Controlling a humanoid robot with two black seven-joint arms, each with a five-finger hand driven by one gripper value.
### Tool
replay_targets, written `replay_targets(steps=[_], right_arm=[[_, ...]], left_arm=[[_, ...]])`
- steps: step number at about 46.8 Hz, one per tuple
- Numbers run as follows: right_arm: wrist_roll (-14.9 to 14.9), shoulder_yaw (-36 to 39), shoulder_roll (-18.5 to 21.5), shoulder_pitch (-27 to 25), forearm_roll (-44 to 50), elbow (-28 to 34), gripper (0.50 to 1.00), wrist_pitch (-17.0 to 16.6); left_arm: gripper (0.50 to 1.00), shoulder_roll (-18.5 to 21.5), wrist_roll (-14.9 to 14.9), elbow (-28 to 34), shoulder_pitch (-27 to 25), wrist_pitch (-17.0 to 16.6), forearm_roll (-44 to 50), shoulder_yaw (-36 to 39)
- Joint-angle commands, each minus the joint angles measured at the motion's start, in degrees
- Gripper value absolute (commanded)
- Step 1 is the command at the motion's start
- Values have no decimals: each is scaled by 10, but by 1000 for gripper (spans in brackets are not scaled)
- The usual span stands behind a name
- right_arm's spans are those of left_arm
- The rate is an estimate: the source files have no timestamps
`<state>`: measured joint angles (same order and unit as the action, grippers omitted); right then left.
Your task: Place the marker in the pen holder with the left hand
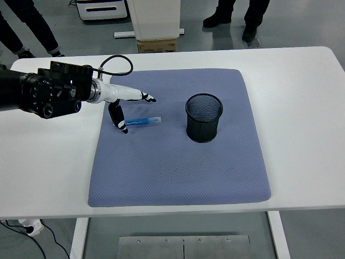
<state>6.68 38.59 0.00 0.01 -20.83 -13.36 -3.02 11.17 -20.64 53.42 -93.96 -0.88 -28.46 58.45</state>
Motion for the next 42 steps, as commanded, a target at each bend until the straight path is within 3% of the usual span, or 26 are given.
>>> replay_targets(steps=[1, 42], right_arm=[[0, 0, 0, 0, 0, 0, 1000, 0], [0, 0, 0, 0, 0, 0, 1000, -1]], left_arm=[[1000, 0, 1, 1, 0, 3, 0, 0], [1000, -12, -6, 2, -5, 42, -2, -1]])
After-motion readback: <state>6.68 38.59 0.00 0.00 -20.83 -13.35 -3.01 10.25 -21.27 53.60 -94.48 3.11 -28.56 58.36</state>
